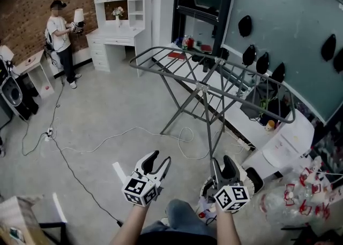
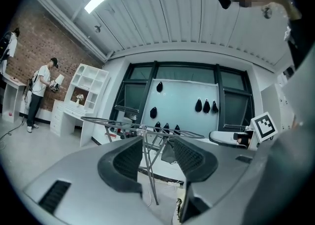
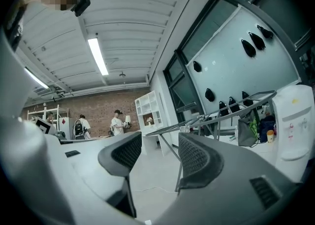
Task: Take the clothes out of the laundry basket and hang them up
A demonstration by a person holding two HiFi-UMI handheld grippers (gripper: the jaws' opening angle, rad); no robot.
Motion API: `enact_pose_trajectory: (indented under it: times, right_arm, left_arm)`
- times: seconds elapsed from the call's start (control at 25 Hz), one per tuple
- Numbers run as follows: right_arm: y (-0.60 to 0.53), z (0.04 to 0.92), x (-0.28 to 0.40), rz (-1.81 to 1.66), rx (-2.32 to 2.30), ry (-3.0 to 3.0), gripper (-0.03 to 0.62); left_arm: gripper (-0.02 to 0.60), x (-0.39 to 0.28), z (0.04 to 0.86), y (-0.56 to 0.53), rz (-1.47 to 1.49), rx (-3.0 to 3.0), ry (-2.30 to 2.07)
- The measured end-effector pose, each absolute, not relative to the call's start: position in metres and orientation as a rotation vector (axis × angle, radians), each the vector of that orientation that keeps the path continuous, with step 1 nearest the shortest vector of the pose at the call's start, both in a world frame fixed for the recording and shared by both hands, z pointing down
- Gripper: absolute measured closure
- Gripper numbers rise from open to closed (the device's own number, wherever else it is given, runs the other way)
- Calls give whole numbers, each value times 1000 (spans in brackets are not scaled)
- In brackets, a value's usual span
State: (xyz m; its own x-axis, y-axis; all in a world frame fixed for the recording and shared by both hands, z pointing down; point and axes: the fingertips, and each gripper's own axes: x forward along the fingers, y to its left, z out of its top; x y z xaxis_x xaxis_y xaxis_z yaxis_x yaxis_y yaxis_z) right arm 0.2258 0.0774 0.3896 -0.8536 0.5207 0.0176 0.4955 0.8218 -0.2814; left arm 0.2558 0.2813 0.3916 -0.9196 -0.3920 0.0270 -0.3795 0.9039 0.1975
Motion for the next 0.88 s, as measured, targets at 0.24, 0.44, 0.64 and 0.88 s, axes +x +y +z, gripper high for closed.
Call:
enact_pose_trajectory:
  times: [0.24,0.44,0.64,0.88]
  right_arm:
    - [89,393,203,415,-802,-2888,378]
    - [94,401,175,409,-793,-2883,378]
    - [96,407,127,409,-776,-2884,378]
    - [98,411,52,388,-784,-2898,378]
  left_arm:
    - [385,237,399,295,-300,589,-2989]
    - [385,207,408,307,-317,564,-2986]
    - [385,158,417,314,-303,565,-2978]
    - [383,85,421,323,-300,550,-2974]
